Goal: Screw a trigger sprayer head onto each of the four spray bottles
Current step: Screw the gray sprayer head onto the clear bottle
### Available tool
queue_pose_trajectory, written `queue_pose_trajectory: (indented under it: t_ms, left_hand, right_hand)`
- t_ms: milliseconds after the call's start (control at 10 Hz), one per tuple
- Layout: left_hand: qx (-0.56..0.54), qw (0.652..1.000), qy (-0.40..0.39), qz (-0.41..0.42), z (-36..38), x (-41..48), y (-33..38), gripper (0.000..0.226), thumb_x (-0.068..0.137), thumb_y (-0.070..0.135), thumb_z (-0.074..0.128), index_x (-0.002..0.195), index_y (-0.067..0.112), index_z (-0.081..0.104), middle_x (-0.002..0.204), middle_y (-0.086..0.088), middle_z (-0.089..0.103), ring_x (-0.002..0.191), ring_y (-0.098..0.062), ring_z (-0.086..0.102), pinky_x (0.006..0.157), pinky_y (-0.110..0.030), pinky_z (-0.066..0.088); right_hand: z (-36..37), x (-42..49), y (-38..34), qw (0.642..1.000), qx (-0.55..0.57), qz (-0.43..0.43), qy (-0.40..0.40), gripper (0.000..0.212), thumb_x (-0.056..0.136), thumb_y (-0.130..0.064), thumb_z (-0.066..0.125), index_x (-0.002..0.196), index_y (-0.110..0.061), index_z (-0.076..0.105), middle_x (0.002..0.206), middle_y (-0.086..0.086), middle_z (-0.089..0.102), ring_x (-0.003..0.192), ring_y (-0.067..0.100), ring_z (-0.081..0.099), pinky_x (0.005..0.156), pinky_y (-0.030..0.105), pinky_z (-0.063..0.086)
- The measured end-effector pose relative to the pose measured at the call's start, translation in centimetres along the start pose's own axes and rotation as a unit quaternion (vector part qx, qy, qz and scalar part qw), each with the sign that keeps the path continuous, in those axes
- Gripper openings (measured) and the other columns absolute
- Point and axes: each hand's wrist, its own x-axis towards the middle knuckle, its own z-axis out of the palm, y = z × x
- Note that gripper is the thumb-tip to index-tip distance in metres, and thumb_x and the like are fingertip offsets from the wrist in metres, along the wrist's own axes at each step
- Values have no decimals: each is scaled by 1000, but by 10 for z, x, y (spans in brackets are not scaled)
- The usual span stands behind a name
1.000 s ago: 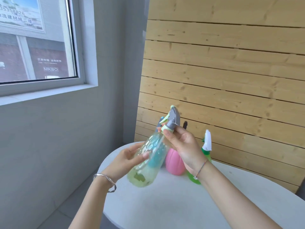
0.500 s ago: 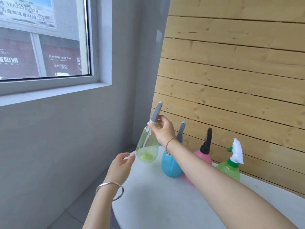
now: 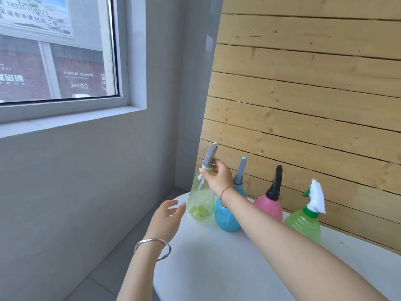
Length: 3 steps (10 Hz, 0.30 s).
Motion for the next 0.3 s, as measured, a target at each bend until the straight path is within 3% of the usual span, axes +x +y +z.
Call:
queue_pose_trajectory:
  t_ms: [300]
  left_hand:
    - [-1,1000,1,15,2,3,0,37,92,39,52,124,21,51,106,1,60,99,-18,57,60,-14,37]
  right_hand:
    - [6,2,4,1000,-9,15,10,27,81,-24,67,105,-15,60,92,-4,61,88,18,56,74,23,37]
